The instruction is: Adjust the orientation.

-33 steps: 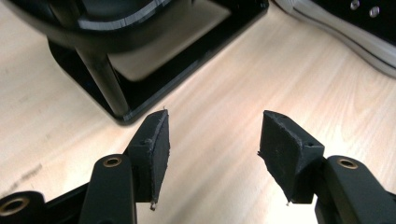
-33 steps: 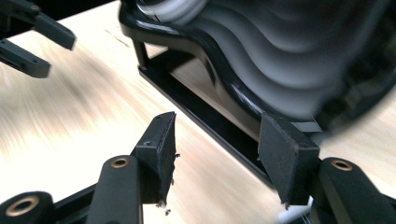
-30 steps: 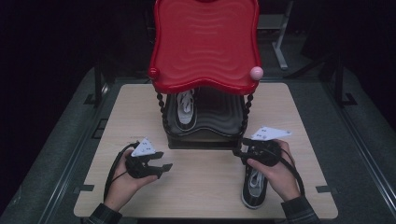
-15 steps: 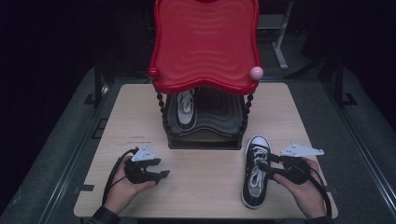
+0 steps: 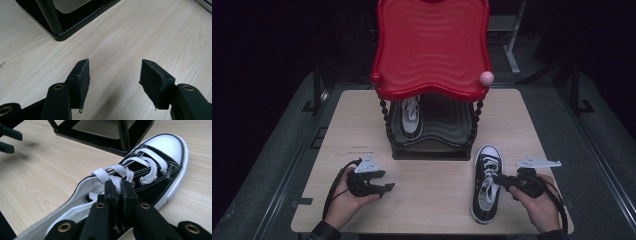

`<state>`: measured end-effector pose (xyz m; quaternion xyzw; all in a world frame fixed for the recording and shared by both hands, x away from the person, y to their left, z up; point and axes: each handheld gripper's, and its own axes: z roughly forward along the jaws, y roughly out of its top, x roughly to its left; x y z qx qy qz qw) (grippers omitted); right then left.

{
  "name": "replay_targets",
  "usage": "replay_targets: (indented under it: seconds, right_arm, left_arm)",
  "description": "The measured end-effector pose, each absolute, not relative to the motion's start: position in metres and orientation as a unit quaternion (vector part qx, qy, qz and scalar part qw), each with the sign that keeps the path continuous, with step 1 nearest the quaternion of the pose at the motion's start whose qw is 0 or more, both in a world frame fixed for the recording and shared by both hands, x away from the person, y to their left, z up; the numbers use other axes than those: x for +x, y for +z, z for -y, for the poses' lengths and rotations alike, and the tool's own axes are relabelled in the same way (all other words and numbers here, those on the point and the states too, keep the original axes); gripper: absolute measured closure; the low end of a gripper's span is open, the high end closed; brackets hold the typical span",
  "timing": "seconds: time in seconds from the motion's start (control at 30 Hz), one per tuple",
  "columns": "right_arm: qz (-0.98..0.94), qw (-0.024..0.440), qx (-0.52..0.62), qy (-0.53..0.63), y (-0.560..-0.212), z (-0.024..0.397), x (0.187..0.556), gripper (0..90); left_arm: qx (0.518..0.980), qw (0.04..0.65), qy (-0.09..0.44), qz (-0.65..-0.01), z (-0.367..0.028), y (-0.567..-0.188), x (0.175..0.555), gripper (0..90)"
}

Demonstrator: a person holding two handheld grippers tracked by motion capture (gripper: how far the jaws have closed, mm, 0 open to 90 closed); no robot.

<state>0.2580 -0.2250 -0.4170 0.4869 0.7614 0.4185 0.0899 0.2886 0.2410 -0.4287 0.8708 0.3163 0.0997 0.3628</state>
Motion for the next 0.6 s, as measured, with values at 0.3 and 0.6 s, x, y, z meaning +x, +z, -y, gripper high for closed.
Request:
replay_targets:
  seconds: [0.3, 0.6]
  right_arm:
    - [-0.75, 0.119, 0.491, 0.426, -0.407, 0.225, 0.243, 86.0]
    - [-0.75, 0.112, 0.472, 0.45, -0.399, 0.222, 0.218, 86.0]
  left_arm:
    - [0.87, 0.366, 0.1, -0.316, -0.241, -0.428, 0.288, 40.8]
    - [0.87, 0.366, 0.099, -0.314, -0.239, -0.428, 0.288, 40.8]
